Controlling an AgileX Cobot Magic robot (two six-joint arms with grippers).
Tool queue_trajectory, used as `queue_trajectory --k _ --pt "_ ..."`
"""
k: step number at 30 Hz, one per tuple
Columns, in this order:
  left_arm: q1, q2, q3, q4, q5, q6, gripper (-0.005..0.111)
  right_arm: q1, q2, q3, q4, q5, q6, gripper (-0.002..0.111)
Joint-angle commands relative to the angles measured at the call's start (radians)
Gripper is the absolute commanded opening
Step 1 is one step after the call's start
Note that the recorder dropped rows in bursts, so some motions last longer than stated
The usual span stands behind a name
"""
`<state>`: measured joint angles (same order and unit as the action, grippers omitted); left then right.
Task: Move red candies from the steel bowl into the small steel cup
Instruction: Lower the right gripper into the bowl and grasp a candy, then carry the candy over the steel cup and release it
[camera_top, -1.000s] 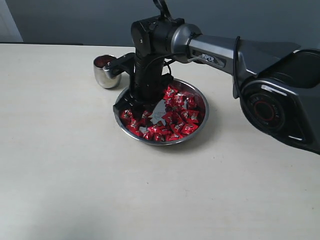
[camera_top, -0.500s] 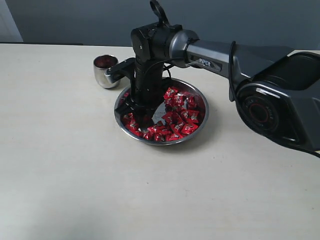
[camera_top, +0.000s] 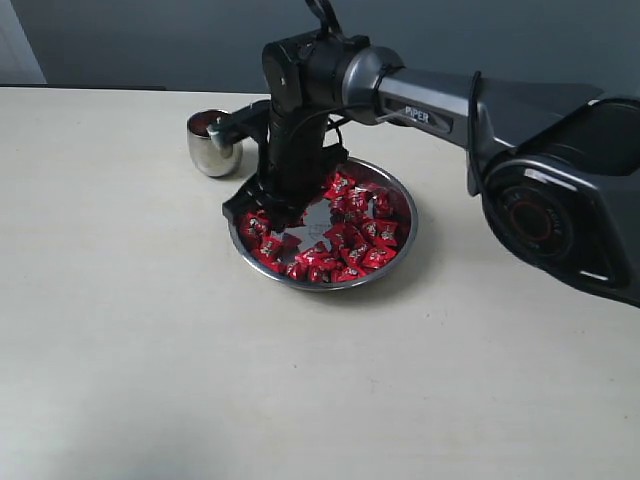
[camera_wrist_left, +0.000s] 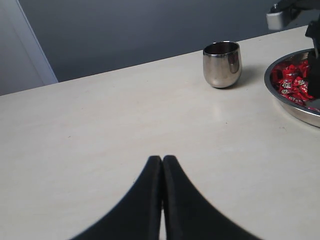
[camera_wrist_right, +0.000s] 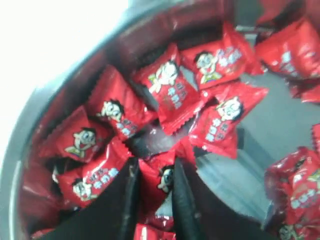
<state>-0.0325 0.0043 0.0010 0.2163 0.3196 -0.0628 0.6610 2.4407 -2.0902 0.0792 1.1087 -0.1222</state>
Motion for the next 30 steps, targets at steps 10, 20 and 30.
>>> queue_trajectory --k 10,20,30 --pt "0.000 -0.004 -0.001 -0.001 -0.007 -0.005 0.000 -0.002 -0.041 0.000 0.171 -0.653 0.109 0.000" --pt "0.000 -0.004 -0.001 -0.001 -0.007 -0.005 0.000 -0.002 0.049 0.000 0.290 -0.960 0.206 0.000" --pt "0.000 -0.004 -0.001 -0.001 -0.007 -0.005 0.000 -0.002 0.090 0.000 0.290 -1.011 0.209 0.000"
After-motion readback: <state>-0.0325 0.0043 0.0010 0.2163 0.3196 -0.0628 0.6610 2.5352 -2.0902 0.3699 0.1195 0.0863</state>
